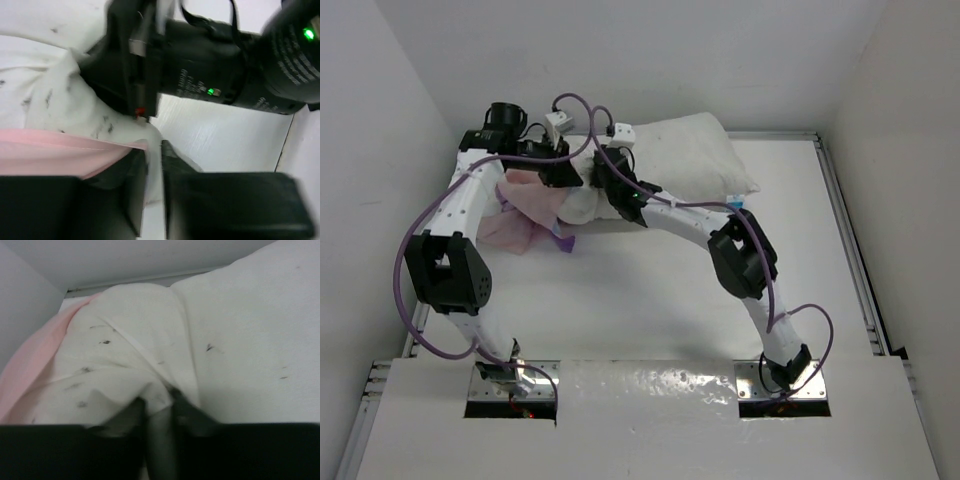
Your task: Put the pillow into the pillowcase
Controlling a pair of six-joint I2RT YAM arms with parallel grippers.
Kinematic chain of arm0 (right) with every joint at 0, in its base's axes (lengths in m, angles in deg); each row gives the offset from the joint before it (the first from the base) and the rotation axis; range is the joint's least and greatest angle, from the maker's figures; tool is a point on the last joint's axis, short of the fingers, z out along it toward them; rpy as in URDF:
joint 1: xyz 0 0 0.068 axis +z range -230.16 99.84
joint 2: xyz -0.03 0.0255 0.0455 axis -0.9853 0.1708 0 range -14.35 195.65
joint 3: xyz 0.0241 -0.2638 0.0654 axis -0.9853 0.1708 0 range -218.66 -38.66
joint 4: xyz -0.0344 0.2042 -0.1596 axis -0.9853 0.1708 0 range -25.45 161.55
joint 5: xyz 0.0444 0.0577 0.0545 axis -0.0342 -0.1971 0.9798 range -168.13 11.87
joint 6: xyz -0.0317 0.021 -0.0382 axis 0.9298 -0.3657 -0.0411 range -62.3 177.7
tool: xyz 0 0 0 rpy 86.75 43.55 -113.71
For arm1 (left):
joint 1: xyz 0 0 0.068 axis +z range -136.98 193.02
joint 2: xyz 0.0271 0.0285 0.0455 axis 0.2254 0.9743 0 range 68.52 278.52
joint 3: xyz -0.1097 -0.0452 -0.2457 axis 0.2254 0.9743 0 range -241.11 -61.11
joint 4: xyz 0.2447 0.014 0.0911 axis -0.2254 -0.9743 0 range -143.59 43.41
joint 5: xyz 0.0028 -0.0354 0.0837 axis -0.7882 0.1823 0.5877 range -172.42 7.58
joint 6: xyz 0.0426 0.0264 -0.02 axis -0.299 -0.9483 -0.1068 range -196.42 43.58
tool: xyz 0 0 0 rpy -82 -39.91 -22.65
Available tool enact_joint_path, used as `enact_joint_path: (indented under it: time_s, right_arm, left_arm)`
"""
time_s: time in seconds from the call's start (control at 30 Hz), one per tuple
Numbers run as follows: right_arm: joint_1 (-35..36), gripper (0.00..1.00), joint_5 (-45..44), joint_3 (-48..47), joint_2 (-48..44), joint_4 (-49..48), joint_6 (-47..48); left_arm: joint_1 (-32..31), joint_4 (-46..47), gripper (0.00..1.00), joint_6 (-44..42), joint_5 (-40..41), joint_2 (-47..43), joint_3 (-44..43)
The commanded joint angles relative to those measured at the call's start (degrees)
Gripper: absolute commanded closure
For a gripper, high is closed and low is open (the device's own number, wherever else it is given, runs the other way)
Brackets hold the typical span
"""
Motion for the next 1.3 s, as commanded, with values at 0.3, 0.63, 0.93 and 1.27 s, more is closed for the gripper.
enact_joint_path:
  time_s: [0.3, 0.63, 0.93, 1.27]
  right_arm:
    - [0.47, 0.01, 28.07, 22.29, -19.93, -12.33, 30.8]
    - [4.24, 0.83, 36.97, 15.88, -23.2, 8.94, 48.11]
    - [11.54, 0.01, 27.15, 14.83, -15.82, 7.3, 63.33]
    - [11.54, 0.03, 15.36, 8.24, -1.32, -1.68, 64.84]
  left_arm:
    - [10.31, 6.39, 0.14, 9.65, 14.44, -11.42, 3.27]
    - [22.98, 3.31, 1.0, 11.58, 21.22, -21.29, 20.24]
    - [22.81, 18.75, 0.31, 14.38, 23.07, -14.53, 34.48]
    - [17.09, 27.99, 0.64, 18.6, 23.84, -1.08, 32.54]
